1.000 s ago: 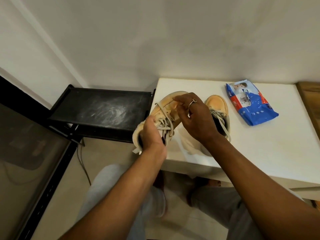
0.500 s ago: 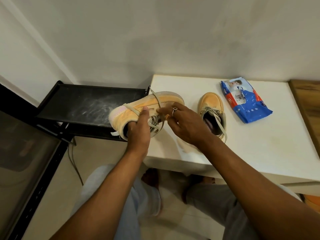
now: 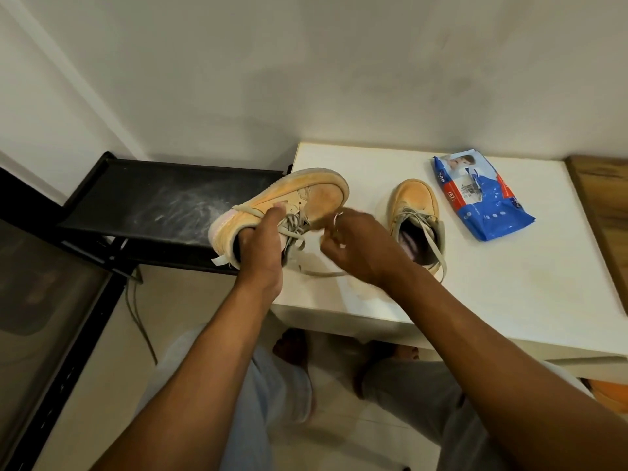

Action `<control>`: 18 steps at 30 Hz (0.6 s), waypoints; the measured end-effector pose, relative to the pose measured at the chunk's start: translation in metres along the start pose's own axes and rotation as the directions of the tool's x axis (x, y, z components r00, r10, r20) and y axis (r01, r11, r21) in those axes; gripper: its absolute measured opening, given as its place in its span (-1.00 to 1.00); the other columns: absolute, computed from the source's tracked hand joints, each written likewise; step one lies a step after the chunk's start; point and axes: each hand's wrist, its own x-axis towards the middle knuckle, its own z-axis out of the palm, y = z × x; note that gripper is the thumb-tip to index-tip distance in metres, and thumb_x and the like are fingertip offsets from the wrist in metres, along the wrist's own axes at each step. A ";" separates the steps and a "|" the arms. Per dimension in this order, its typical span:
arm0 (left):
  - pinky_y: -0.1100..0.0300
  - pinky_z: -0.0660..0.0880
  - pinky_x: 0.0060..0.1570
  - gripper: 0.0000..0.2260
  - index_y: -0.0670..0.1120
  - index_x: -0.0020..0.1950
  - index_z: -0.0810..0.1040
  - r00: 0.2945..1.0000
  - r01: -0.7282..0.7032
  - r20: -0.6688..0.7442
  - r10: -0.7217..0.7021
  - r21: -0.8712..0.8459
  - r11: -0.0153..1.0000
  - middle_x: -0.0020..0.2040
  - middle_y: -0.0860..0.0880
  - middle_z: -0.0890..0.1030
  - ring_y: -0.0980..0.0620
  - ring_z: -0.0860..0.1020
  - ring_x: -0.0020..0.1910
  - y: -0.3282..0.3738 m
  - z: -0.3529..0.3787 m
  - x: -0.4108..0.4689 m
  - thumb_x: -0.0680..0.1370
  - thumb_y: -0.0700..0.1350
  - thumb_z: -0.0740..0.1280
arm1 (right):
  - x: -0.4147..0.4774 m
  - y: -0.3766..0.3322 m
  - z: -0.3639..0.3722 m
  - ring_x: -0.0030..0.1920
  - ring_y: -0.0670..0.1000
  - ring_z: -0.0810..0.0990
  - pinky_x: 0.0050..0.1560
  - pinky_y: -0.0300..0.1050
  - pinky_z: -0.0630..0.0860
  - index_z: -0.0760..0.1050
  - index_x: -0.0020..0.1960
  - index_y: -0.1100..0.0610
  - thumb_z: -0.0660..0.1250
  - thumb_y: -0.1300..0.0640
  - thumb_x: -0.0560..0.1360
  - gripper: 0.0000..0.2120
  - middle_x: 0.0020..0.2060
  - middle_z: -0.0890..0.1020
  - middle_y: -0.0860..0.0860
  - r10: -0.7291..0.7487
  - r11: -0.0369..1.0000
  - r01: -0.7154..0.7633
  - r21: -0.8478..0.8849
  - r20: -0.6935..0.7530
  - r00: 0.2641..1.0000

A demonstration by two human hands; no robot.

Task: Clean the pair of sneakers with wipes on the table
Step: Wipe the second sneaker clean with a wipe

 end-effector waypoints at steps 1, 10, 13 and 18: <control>-0.06 0.60 0.17 -0.76 -0.02 0.19 0.62 1.000 0.022 0.004 -0.022 0.001 1.000 0.08 -0.04 0.73 -0.08 0.69 0.11 -0.001 0.000 0.001 0.52 -0.09 0.43 | 0.002 0.002 -0.003 -0.22 -0.20 0.52 -0.17 -0.44 0.42 0.60 0.18 0.06 0.29 0.14 0.54 -0.75 -0.03 0.58 -0.11 -0.008 1.000 0.010 0.024 -0.102 0.995; 0.14 0.53 -0.27 -0.95 -0.11 -0.08 0.59 0.970 0.241 -0.010 -0.241 0.086 0.967 -0.16 -0.11 0.69 -0.11 0.66 -0.18 -0.009 0.009 0.001 0.53 -0.18 0.34 | 0.013 0.033 0.006 -0.05 0.04 0.55 -0.10 0.02 0.55 0.64 0.07 0.15 0.33 0.10 0.55 -0.81 -0.03 0.60 0.03 0.057 0.989 -0.084 -0.125 -0.204 0.977; 0.10 0.57 -0.22 -0.95 -0.13 -0.07 0.58 0.960 0.278 -0.047 -0.275 0.072 0.958 -0.12 -0.15 0.69 -0.13 0.66 -0.18 -0.012 0.011 0.000 0.54 -0.20 0.33 | 0.015 0.030 0.015 0.01 0.10 0.51 -0.17 0.02 0.53 0.63 0.01 0.15 0.31 0.07 0.55 -0.81 -0.07 0.61 0.05 0.045 0.963 -0.095 -0.251 -0.199 0.979; 0.02 0.63 -0.10 -0.93 -0.17 -0.02 0.58 0.932 0.354 -0.083 -0.352 0.007 0.935 -0.10 -0.17 0.69 -0.15 0.68 -0.17 -0.014 0.011 0.004 0.55 -0.23 0.31 | 0.026 0.028 0.023 -0.06 0.14 0.51 -0.22 0.02 0.51 0.59 -0.05 0.20 0.30 0.12 0.56 -0.84 -0.13 0.60 0.11 0.071 0.932 -0.159 -0.326 -0.268 0.961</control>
